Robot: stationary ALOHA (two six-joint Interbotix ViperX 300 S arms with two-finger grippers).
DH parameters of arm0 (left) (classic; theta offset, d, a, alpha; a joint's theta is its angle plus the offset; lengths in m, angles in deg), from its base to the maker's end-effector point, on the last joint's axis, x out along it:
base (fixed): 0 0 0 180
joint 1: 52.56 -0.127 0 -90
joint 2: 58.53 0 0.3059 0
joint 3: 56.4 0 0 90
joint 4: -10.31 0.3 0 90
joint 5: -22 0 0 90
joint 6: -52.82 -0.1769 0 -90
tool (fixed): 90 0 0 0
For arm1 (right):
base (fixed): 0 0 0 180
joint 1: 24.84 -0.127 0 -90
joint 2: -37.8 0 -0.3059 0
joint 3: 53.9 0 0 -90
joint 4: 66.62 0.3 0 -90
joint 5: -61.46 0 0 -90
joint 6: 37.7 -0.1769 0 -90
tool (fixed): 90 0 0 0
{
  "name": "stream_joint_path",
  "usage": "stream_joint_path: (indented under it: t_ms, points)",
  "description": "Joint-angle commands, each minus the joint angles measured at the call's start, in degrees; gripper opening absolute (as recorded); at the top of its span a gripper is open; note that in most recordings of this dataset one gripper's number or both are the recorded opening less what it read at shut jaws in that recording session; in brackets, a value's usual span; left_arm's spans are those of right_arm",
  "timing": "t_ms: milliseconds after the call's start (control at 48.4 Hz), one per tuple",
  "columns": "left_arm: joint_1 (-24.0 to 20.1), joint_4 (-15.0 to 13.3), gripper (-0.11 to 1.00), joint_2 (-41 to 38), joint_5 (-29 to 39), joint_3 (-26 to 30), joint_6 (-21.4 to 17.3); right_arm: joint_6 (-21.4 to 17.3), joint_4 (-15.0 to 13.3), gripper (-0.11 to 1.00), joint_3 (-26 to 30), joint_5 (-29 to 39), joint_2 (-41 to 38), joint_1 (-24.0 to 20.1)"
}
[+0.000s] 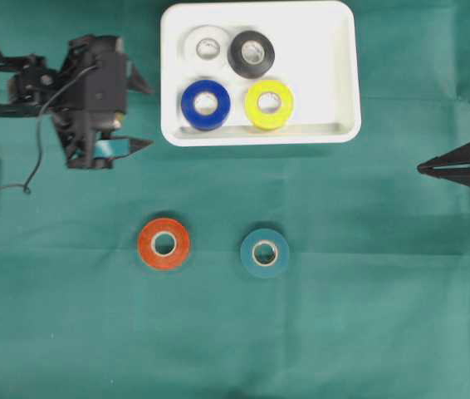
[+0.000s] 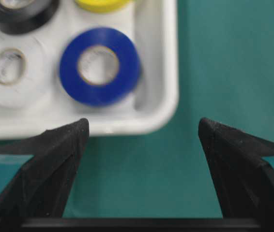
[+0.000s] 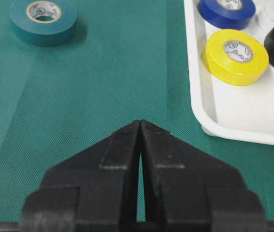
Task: Put the tape into the white case with the left arm.
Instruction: 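Open the left gripper and withdraw it from the tray, then move the left gripper down toward the red tape roll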
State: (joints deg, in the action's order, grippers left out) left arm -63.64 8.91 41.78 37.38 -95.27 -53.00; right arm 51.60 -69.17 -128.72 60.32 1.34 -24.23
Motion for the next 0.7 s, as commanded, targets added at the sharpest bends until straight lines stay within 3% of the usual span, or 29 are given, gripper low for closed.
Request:
stream_joint_path:
  t_ms: [0,682]
  points:
    - [1.1,-0.1,0.94,3.5,-0.1,-1.3,0.2,-0.1,-0.1,-0.09,0.5,-0.5,-0.5,0.0]
    - [3.3,-0.1,0.94,23.6,0.6,-15.3,0.3,-0.1,0.0,-0.09,0.6,-0.5,-0.5,0.0]
